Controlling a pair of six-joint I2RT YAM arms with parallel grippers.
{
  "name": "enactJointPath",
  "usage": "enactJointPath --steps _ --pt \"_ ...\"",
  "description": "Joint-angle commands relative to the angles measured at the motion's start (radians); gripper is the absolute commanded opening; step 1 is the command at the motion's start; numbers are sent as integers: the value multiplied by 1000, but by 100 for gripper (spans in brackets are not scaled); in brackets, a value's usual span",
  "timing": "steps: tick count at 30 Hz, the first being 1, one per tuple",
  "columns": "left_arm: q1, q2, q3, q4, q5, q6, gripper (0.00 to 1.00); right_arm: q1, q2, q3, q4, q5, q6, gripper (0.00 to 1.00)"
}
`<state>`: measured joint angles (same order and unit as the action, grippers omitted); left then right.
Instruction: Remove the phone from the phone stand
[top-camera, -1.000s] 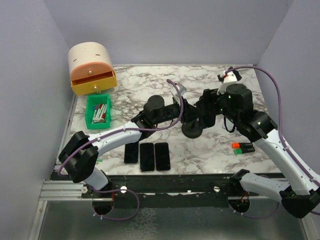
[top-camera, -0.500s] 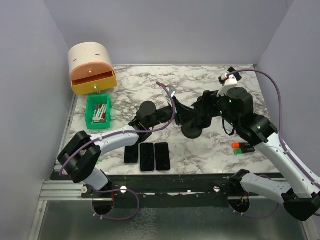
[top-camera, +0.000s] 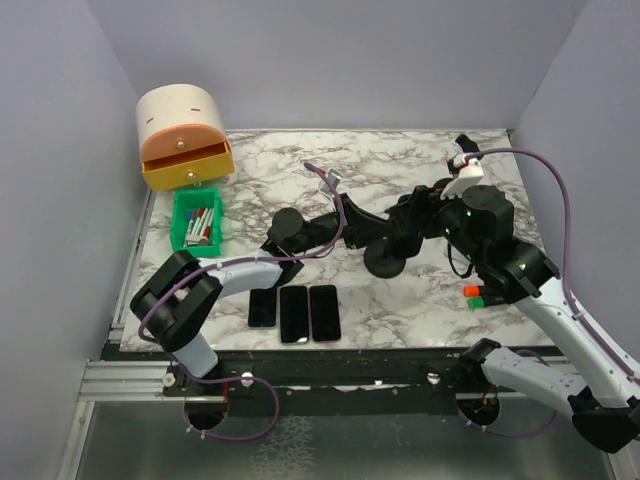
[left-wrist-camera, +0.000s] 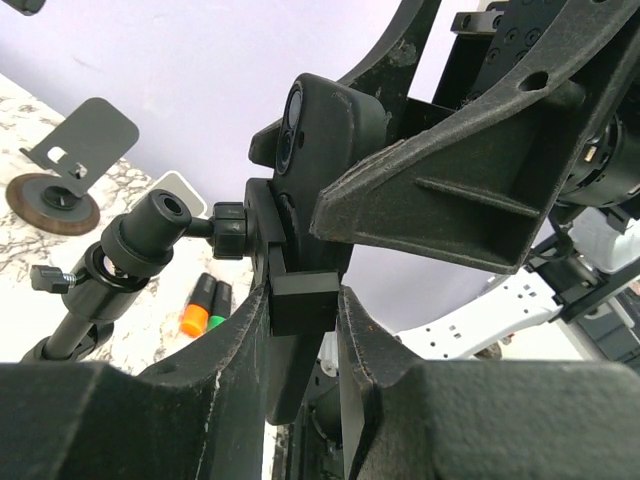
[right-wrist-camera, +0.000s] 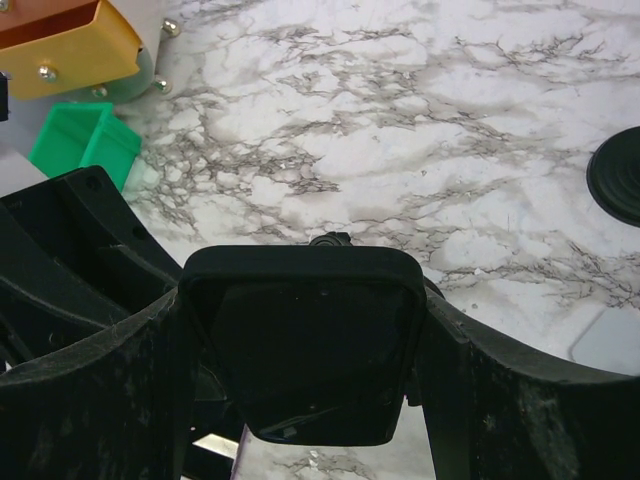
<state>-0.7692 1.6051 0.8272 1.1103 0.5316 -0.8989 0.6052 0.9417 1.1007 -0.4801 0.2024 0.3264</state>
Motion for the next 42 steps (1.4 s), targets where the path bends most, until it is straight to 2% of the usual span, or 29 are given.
enactJointPath --steps 1,25,32,42 --pt "32 25 -22 143 61 -102 0 -21 -54 -41 17 16 9 0" --pt "32 66 6 166 106 -106 0 -21 -161 -112 117 -138 4 0" --pt "21 63 34 76 128 -40 0 -21 -190 -125 197 -255 21 0" --pt "2 56 76 -39 123 33 0 -21 -169 -63 213 -302 51 0"
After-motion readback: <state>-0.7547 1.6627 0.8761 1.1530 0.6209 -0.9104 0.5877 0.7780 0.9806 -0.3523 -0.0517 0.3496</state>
